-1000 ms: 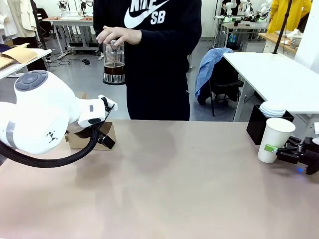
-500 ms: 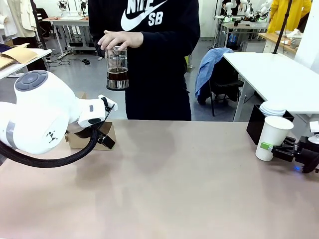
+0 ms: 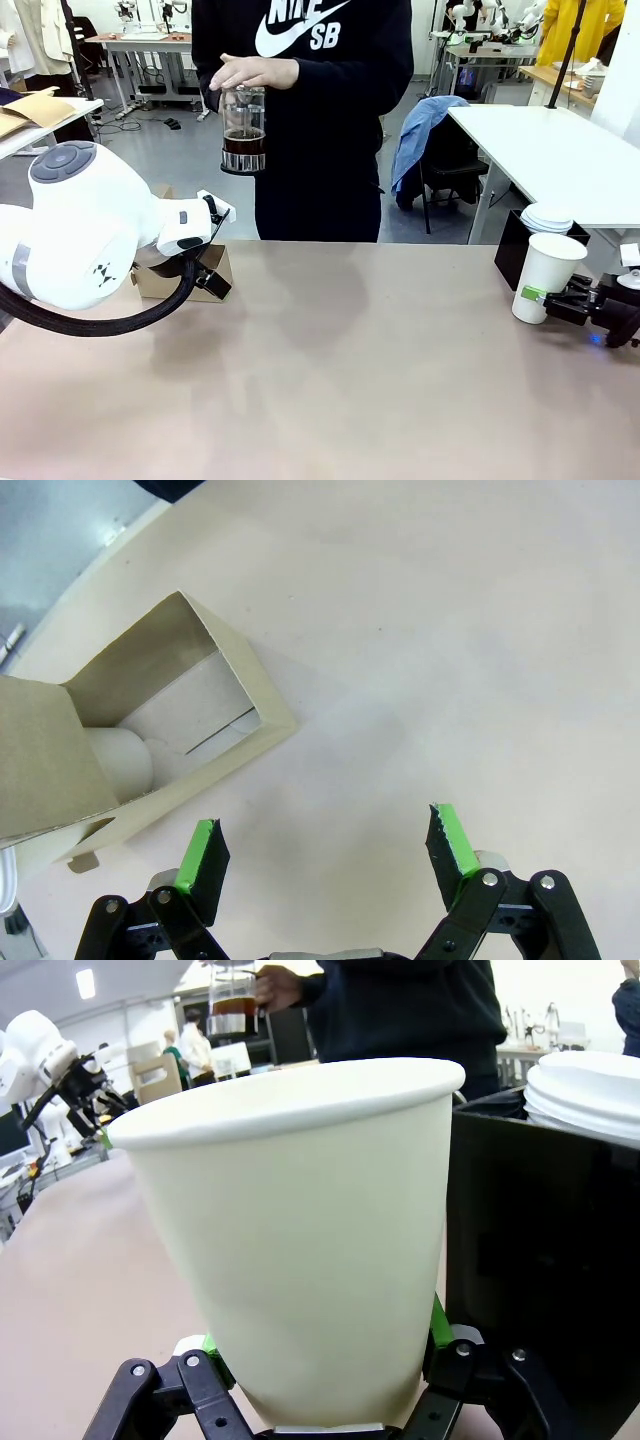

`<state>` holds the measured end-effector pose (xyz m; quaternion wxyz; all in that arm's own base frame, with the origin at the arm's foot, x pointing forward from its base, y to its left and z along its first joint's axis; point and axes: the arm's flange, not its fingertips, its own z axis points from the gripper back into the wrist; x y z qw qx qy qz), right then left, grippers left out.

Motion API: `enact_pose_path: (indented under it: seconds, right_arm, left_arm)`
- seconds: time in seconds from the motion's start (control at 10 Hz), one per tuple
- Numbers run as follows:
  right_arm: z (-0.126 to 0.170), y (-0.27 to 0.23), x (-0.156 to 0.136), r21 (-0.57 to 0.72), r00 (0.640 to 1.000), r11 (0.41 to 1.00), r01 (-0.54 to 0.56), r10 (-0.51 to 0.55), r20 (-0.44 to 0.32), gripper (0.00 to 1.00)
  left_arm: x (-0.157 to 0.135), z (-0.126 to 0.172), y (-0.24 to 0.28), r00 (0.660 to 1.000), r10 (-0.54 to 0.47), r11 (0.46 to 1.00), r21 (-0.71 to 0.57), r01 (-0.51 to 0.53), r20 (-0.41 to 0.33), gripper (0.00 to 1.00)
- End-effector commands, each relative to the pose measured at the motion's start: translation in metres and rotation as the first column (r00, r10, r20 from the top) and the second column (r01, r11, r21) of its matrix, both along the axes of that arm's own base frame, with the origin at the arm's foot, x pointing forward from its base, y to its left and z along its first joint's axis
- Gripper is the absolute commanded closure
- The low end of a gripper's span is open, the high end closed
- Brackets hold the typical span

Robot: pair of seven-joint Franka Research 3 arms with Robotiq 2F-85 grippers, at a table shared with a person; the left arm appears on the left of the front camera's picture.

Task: Pour a drink into a cup and package it in a carrier.
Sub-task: Pick up the 600 ml Paper Cup and place it in the middle top area of the table.

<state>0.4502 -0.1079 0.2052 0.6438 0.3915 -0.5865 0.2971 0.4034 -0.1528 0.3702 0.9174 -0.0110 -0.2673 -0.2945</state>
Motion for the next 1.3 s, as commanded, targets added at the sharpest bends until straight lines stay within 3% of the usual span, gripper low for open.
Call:
enact_pose_path:
  seconds: [0.0,0.3,0.5,0.9,1.2]
  right_arm:
    - [0.040,0.031,-0.023,-0.035,0.998,0.999,0.042,-0.040,0.055,0.20]
    - [0.081,0.083,-0.023,-0.083,0.995,0.995,0.063,-0.056,0.079,0.20]
    - [0.090,0.123,0.009,-0.056,0.993,0.995,0.086,-0.082,0.082,0.20]
    - [0.076,0.193,0.085,-0.029,0.984,0.987,0.159,-0.156,0.083,0.20]
    - [0.049,0.219,0.136,-0.032,0.978,0.979,0.202,-0.199,0.068,0.20]
  left_arm:
    - [0.000,0.000,0.000,1.000,0.000,1.000,-0.002,0.000,0.000,0.00]
    - [0.000,0.000,0.000,1.000,0.000,1.000,-0.002,0.000,0.000,0.00]
    - [0.000,0.000,0.000,1.000,0.000,1.000,-0.002,0.000,0.000,0.00]
    - [0.000,0.000,0.000,1.000,0.000,1.000,-0.002,0.000,0.000,0.00]
    - [0.000,0.000,0.000,1.000,0.000,1.000,-0.002,0.000,0.000,0.00]
